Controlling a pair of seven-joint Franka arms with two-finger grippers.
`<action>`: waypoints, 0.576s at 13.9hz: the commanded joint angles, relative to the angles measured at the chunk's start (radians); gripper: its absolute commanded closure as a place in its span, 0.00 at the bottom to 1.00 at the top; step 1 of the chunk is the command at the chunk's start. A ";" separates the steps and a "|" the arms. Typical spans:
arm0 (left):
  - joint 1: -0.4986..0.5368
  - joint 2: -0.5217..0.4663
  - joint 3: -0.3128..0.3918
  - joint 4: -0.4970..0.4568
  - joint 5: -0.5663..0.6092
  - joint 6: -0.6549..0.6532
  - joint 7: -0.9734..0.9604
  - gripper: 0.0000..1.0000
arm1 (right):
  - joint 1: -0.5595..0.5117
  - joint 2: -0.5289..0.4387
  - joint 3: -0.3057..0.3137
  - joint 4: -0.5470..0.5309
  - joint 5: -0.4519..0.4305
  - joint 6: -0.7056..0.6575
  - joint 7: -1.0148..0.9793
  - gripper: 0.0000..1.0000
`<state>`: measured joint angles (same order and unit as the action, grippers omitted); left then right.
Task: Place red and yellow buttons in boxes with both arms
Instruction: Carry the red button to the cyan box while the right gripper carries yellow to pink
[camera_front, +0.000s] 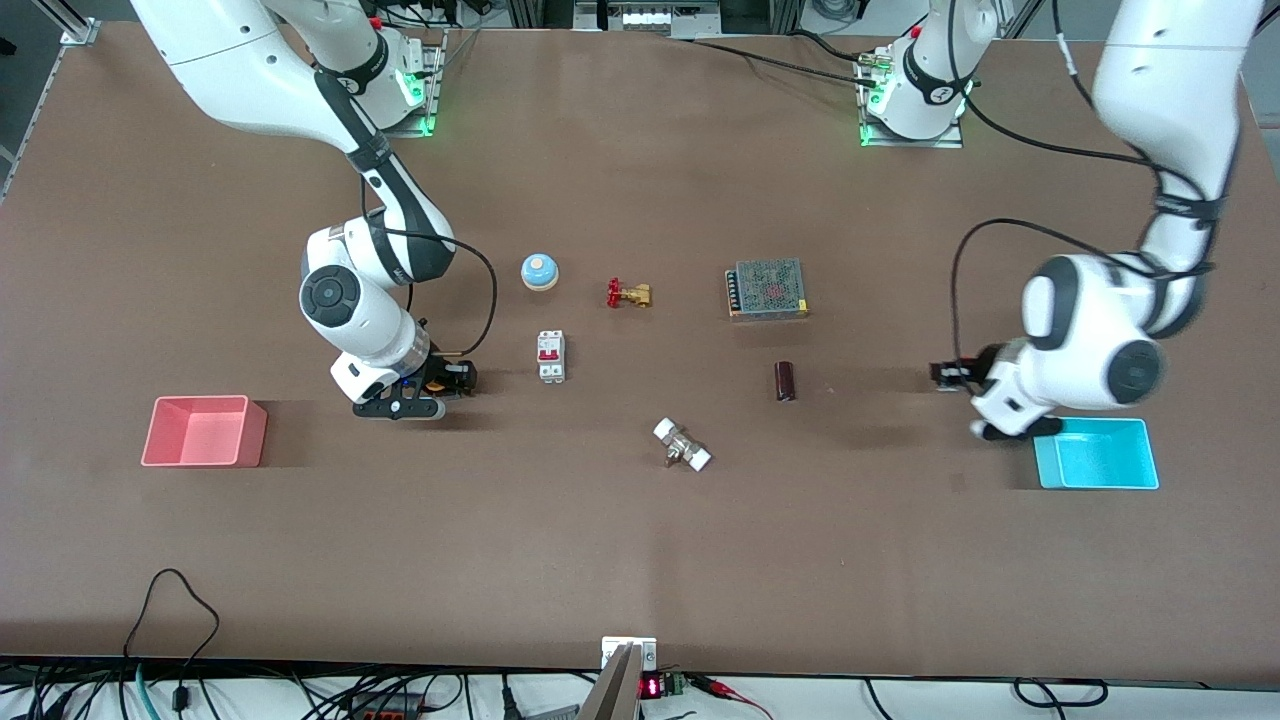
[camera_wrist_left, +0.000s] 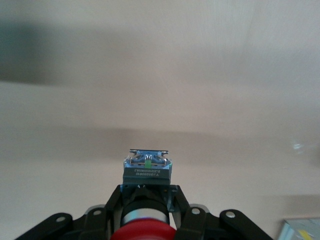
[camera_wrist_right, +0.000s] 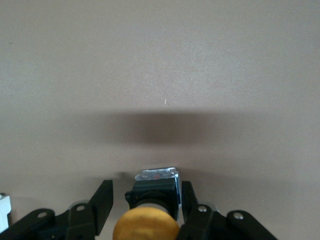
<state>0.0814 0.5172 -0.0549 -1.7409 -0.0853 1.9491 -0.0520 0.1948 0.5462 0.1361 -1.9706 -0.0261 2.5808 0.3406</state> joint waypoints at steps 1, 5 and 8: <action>0.032 0.047 0.003 0.248 0.062 -0.175 0.026 0.67 | 0.002 0.008 0.002 0.015 -0.014 0.006 -0.008 0.49; 0.061 0.134 0.055 0.394 0.105 -0.177 0.029 0.67 | 0.000 0.003 0.002 0.015 -0.014 0.004 -0.024 0.86; 0.089 0.240 0.066 0.547 0.105 -0.174 0.040 0.67 | -0.009 -0.053 0.002 0.015 -0.014 -0.026 -0.058 0.89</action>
<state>0.1636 0.6550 0.0047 -1.3510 0.0029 1.8007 -0.0327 0.1948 0.5432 0.1357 -1.9597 -0.0277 2.5810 0.3121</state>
